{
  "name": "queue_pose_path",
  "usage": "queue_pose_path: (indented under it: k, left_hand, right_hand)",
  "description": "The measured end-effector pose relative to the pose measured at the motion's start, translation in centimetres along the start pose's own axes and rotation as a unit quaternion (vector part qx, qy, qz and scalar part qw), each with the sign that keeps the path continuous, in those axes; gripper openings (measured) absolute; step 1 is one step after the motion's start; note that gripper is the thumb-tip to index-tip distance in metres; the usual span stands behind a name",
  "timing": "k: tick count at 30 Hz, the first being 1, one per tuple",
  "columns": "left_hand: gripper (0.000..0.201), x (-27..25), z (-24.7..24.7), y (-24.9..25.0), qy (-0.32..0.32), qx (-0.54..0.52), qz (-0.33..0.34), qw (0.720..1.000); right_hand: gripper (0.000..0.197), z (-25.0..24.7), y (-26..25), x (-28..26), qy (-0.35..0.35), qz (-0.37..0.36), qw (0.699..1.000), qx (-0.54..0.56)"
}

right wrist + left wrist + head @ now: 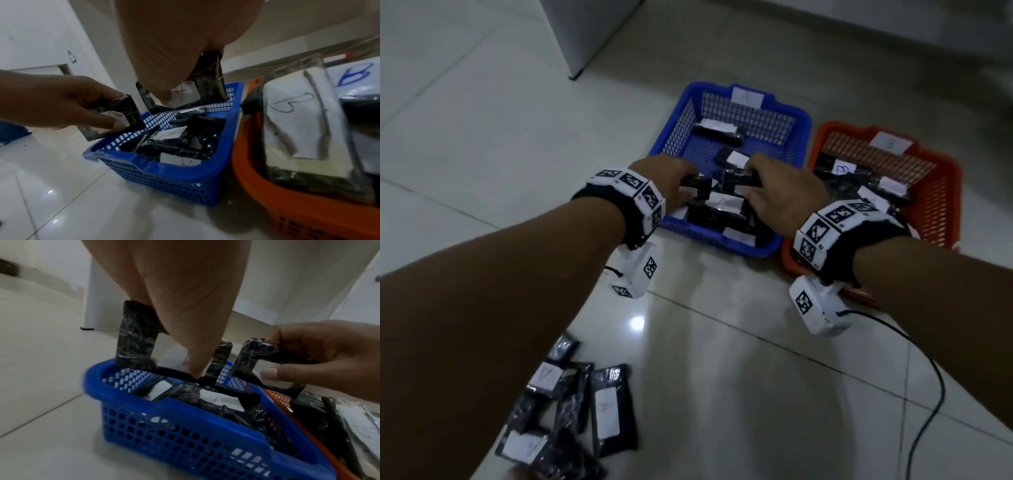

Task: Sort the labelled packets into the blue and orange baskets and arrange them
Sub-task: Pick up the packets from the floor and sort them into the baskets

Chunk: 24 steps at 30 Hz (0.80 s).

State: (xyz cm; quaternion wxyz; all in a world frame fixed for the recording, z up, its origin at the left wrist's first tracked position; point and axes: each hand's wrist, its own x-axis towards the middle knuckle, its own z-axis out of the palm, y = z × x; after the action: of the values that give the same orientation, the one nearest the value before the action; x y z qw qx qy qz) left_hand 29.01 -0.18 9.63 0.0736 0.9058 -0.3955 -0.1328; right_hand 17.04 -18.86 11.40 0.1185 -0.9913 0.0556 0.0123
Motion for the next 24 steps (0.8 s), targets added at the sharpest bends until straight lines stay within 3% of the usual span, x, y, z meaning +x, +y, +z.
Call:
queue_pose_path:
  k: [4,8,12,16,19,24]
  left_hand:
    - [0.035,2.8,1.7,0.9,-0.031,0.022,-0.004,0.999]
    - [0.057,2.7,2.1,0.9,0.05,0.047,-0.026,0.997]
    - [0.054,-0.2,2.0,-1.0,0.117,0.01,-0.035,0.992]
    - [0.046,-6.9,2.9,-4.9,0.128,-0.004,-0.09,0.988]
    - [0.041,-13.8,4.0,-8.4,0.095,-0.007,-0.174,0.98]
    - [0.039,-25.3,6.3,-14.4,0.016,-0.019,-0.298,0.954]
  right_hand:
    - [0.039,0.9,1.0,0.6,-0.016,0.005,1.0,0.01]
    - [0.044,2.6,0.9,1.8,-0.042,-0.004,0.998,-0.039]
    - [0.055,3.1,-0.7,2.6,-0.001,-0.024,0.996,-0.082]
    - [0.046,4.2,-5.4,2.8,0.037,-0.109,0.991,-0.062]
    - [0.043,6.7,-10.7,2.5,0.041,-0.168,0.984,-0.039]
    - [0.041,11.7,-20.0,0.9,-0.019,-0.241,0.97,0.04]
